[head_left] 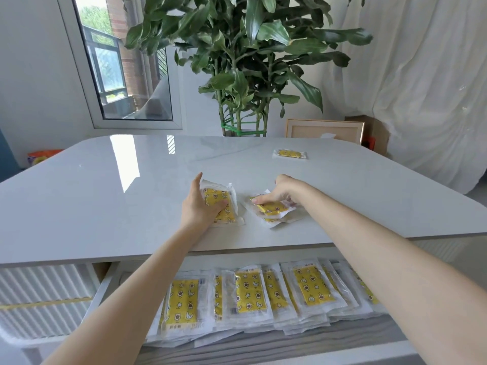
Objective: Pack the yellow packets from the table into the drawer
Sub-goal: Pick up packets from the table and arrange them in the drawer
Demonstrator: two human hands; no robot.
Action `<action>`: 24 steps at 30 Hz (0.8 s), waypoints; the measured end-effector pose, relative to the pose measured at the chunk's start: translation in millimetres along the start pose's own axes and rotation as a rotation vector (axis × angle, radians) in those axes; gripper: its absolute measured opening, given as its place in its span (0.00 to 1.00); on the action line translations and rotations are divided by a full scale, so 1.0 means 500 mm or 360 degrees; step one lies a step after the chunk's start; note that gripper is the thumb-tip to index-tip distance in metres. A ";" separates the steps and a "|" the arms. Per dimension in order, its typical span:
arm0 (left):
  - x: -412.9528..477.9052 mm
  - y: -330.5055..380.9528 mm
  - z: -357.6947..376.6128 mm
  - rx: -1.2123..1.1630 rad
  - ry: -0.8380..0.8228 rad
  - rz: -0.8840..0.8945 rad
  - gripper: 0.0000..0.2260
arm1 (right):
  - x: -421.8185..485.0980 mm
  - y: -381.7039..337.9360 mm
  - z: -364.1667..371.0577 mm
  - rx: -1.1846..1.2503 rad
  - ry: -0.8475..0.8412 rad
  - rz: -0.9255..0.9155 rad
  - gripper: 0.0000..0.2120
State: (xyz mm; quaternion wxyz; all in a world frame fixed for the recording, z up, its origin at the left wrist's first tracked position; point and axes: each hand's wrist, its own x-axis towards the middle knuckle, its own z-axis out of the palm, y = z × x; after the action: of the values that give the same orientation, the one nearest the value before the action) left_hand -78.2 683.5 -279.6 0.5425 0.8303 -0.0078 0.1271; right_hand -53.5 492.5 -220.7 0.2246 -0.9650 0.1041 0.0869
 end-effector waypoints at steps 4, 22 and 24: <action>-0.001 -0.002 0.000 0.0016 0.0002 -0.0012 0.38 | -0.023 -0.004 -0.008 -0.0215 -0.0159 0.0060 0.33; -0.063 0.013 -0.012 -0.0017 0.0019 0.0001 0.38 | -0.075 0.002 0.023 -0.0206 -0.0111 0.0093 0.40; -0.071 0.014 -0.013 -0.0029 0.0022 0.0002 0.38 | -0.099 -0.002 0.017 -0.0158 -0.0103 0.0099 0.36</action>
State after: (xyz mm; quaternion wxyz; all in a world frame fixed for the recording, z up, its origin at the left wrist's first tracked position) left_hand -115.1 682.2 -278.4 0.5500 0.8245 -0.0057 0.1333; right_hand -102.0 505.3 -217.2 0.1768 -0.9679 0.1223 0.1301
